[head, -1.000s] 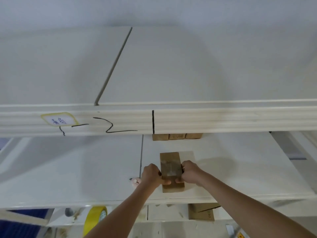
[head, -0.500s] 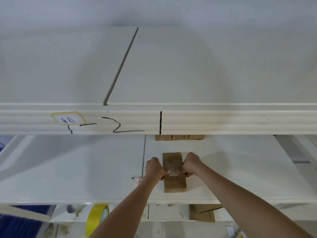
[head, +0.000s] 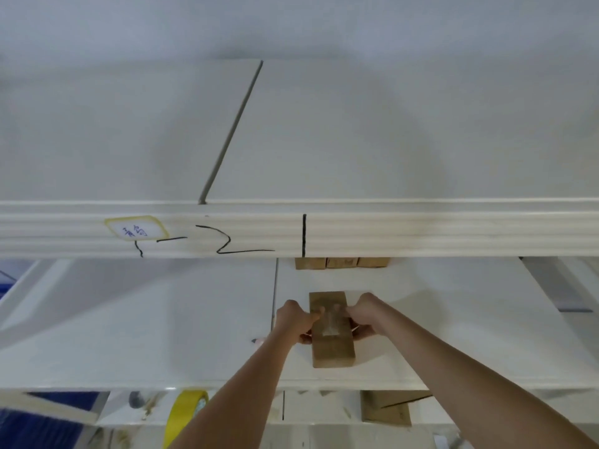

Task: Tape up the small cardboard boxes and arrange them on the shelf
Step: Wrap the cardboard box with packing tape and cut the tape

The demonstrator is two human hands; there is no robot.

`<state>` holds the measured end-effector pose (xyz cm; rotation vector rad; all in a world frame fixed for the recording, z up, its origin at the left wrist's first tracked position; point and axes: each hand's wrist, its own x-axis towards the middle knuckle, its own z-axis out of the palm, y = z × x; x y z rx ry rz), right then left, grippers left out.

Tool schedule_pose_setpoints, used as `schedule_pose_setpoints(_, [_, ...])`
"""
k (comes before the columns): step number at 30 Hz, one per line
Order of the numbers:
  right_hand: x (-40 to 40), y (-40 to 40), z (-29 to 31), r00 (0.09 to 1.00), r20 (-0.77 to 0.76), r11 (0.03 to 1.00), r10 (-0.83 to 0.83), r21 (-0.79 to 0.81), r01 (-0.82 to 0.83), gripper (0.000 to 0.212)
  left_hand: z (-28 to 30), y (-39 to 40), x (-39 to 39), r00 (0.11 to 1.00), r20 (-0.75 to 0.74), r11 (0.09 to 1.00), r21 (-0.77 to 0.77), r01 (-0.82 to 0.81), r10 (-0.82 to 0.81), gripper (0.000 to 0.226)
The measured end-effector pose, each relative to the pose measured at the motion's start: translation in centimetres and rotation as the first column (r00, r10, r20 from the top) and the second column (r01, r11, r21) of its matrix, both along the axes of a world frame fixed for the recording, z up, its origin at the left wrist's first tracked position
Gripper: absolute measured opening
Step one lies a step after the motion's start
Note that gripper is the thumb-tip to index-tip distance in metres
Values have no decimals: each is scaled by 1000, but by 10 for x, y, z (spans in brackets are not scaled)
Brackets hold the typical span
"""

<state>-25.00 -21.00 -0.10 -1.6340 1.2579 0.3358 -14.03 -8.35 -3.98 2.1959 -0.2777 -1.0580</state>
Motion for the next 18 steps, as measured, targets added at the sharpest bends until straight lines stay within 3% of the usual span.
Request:
schedule_pose_setpoints(6, [8, -1, -6, 998, -61, 997, -29, -73, 24, 40, 4, -9, 0, 988, 123, 989, 121, 81, -96, 40])
schedule_pose_setpoints(14, [19, 2, -19, 986, -166, 966, 21, -251, -63, 33, -9, -13, -3, 983, 173, 991, 132, 36, -59, 37])
schedule_pose_setpoints(16, [20, 1, -14, 986, -168, 977, 21, -207, -56, 33, -8, -11, -3, 988, 149, 993, 115, 16, -33, 39])
schedule_pose_setpoints(18, [16, -4, -8, 986, -167, 1000, -20, -21, 17, 36, -4, -8, -2, 998, 66, 997, 82, 4, -9, 41])
